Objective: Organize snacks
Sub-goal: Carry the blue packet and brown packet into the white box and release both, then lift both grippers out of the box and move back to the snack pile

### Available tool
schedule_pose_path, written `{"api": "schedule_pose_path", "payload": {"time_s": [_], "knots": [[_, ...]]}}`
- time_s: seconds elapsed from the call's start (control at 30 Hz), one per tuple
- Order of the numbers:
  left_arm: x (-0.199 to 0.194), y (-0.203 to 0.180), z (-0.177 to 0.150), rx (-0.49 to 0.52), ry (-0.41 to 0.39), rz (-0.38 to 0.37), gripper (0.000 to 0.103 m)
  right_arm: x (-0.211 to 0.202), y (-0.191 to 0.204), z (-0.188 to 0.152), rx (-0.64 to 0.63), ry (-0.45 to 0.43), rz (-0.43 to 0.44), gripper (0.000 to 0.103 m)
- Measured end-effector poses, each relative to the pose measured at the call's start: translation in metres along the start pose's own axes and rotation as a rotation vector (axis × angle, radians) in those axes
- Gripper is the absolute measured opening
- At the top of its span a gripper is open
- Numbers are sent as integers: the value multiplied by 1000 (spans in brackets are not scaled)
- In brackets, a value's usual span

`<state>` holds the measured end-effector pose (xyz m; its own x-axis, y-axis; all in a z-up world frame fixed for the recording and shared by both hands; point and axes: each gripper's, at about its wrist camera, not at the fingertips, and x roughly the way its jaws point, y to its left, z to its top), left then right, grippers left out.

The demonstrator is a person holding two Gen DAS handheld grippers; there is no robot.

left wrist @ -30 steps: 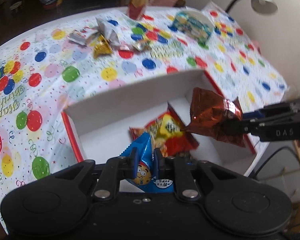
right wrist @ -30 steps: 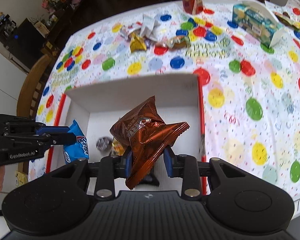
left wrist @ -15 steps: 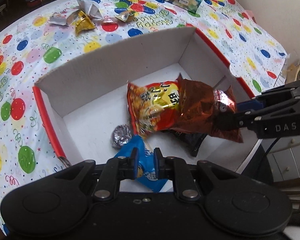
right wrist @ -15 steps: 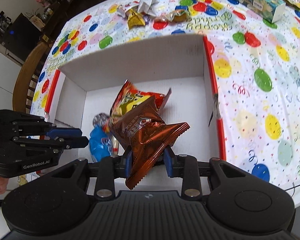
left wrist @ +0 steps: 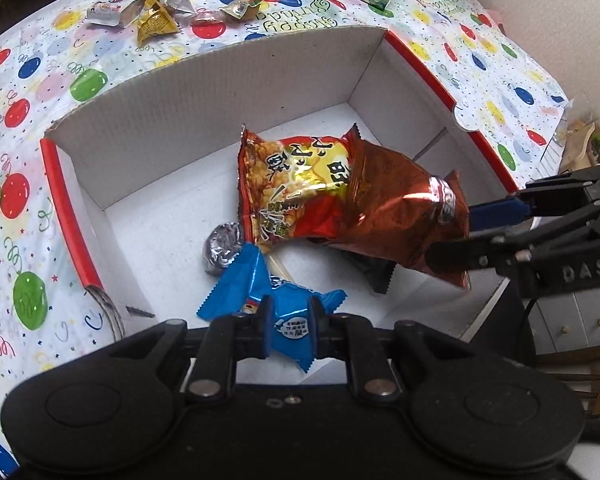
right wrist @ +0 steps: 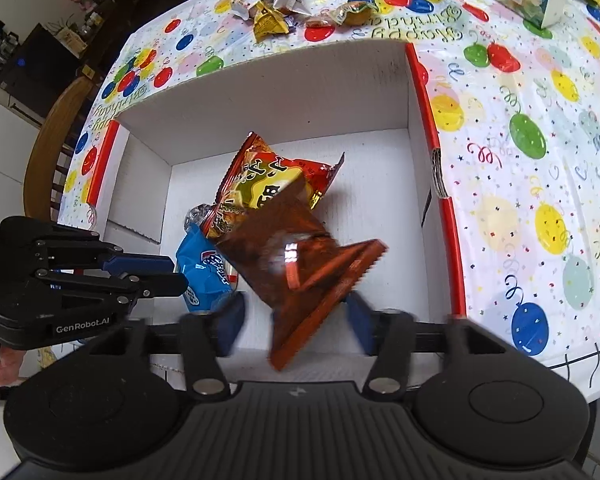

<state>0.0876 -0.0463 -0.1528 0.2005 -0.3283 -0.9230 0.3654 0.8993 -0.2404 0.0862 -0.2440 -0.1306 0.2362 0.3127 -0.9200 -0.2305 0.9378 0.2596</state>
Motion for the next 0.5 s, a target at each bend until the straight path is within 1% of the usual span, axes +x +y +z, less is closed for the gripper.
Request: {"api": "schedule_pose_path", "payload": {"time_s": [0.03, 0.23, 0.3, 0.43, 0.5], "knots": [[-1, 1, 0, -3, -1, -4, 13, -1, 1, -1, -11, -6, -3, 67], [-4, 0, -2, 2, -9, -17, 15, -5, 4, -4, -30, -2, -3, 68], [-7, 0, -2, 8, -18, -16, 20, -7, 4, -5, -29, -8, -4, 68], [-15, -4, -2, 26, -44, -12, 25, -14, 6, -5, -30, -31, 5, 68], [-19, -6, -1, 35, -59, -8, 30, -18, 7, -4, -32, -41, 8, 68]]}}
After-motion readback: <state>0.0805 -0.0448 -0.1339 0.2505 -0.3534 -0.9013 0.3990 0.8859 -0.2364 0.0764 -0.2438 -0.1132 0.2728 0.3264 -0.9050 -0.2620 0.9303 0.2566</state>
